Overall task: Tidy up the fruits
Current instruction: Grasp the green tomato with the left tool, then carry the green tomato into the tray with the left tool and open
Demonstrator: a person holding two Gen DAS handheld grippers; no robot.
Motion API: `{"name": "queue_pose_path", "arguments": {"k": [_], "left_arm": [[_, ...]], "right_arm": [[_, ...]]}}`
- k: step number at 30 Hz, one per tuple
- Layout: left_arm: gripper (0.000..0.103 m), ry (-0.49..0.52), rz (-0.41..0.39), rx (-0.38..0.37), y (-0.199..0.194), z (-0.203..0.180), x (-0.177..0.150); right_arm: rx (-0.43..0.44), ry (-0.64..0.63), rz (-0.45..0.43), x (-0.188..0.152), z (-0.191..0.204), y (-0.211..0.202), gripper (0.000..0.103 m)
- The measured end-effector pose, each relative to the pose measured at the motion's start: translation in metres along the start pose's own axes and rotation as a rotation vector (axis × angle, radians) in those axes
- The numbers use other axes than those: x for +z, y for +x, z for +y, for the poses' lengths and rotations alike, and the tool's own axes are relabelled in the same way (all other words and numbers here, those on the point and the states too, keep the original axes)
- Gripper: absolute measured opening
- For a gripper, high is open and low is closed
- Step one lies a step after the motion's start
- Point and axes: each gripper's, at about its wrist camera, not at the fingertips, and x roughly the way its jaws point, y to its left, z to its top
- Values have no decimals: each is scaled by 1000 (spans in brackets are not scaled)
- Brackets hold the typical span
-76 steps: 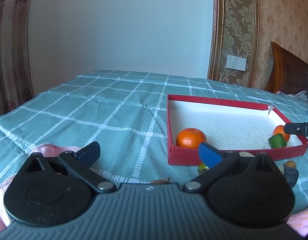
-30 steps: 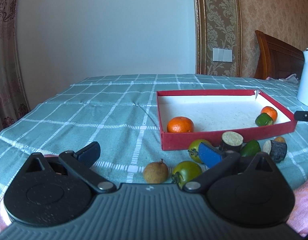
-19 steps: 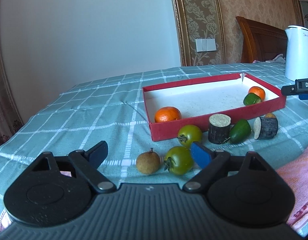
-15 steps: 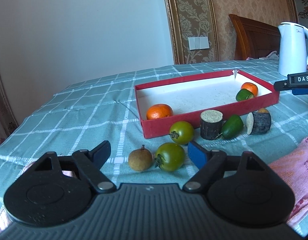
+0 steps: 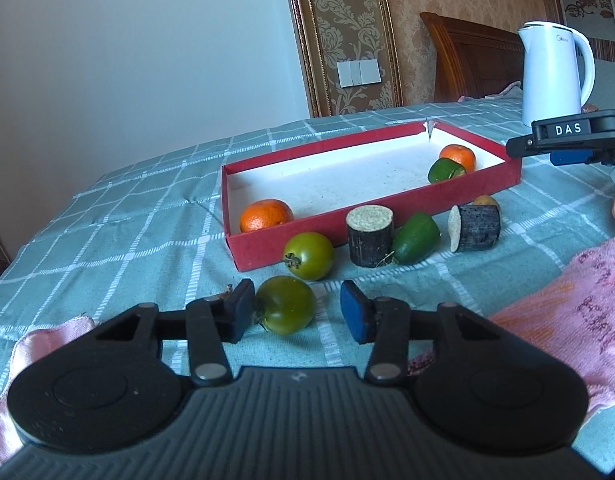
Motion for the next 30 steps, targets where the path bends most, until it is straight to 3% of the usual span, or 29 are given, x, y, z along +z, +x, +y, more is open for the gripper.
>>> {"name": "queue_pose_path", "arguments": {"k": [11,15,22,30], "left_arm": [[45,-1,24,12,9,2,0],[31,-6,17,36,7,4,0],[30,-22,9,26,4,7,0],[30,-14,-88,19,-9,-3,28]], "right_arm": [[0,3,2,-1,0,1,79],[1,3,2,-1,0,1,79],[0,3,1,-1,0,1,79],[1,4,2,-1,0,1,79]]}}
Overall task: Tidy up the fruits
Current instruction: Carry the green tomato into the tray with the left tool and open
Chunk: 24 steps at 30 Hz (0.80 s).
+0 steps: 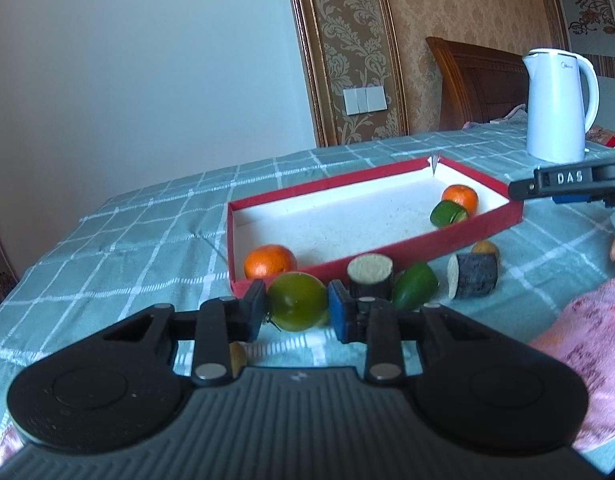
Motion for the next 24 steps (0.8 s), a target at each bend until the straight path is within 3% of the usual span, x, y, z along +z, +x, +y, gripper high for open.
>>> {"name": "queue_pose_path", "arguments": {"k": [4,8,14,15,16,18,19,24], "left_arm": [[30,-7,-30,-16,17,-8,28],[30,-41,22,-24,54,-11,46],[33,-77,112,26,84,-5,48],[41,-85,110,36,82,-2,46],[59,-91,100,45,77,0,44],[85,-101,58,66,63,6,40],[93,-101,39,74,57,9,38],[98,-102,0,139,29,28,29]], "right_arm": [[1,4,0,0,0,0,79],[4,14,-2,0,0,0,79],[14,29,1,1,-2,1,79],[16,31,1,1,-2,1,79],[18,33,1,1,-3,1,79],[20,34,2,1,-3,1,79],[21,34,1,0,-3,1,79],[21,35,0,0,-3,1,79]]}}
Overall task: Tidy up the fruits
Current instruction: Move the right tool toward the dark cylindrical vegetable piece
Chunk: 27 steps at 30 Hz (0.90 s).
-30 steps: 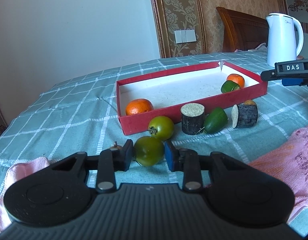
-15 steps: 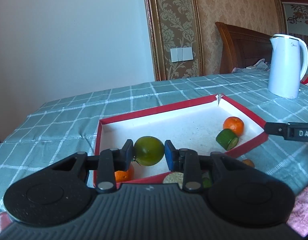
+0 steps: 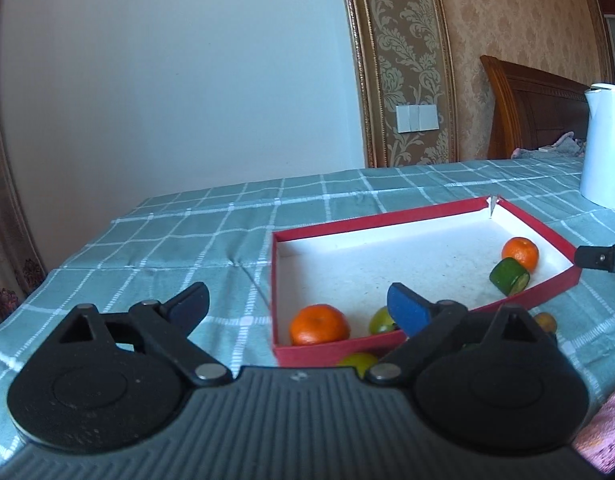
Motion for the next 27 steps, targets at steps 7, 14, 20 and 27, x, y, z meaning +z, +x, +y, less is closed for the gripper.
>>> {"name": "queue_pose_path", "arguments": {"k": [7,14,20,27], "left_arm": [[103,-147,70,121,21,51,-12],[103,-244,118,130,33,75,-24],[103,-263,133,99,35,78,-26],[103,-293,133,82,35,81,-27]], "right_arm": [[0,0,0,0,0,0,79],[-5,-2,-3,1,0,-1,79],[-10,-6,-22,1,0,-4,79],[1,-37,-64,0,5,-11,79]]}}
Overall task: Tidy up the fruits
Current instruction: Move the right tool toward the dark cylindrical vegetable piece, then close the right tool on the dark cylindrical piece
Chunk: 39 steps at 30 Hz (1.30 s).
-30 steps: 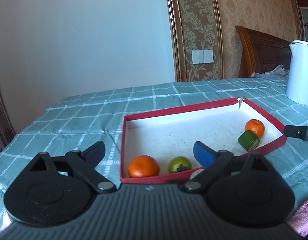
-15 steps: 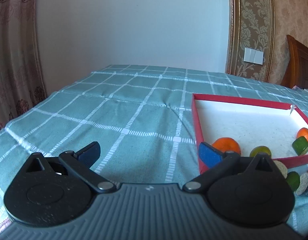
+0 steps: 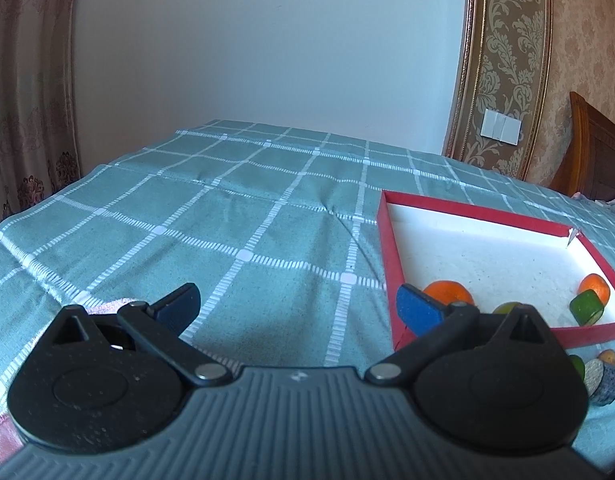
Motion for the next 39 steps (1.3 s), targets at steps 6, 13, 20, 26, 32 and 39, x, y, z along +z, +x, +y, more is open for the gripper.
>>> {"name": "queue_pose_path", "arguments": {"k": [6,13,20,26,32,39], "left_arm": [[103,-3,-2,-9,-1,1,-1],[103,-19,0,-16,-1,4,-1],[103,-23,-1,-21,-2,4,-1],[103,-23,-2,-20,-2,5,-1],[103,-26,-1,-22,-3,5,-1],[103,-27,-3,-22,-3,5,-1]], "right_arm": [[13,-80,4,-1,16,-11,79],[104,-214,14,0,43,-33,79],[199,-307,62,-4,61,-45,79],[250,-362,111,-19,76,-41,79],[266,-365,170,-36,93,-32,79],[251,-326,225,-40,102,-19,79]]}}
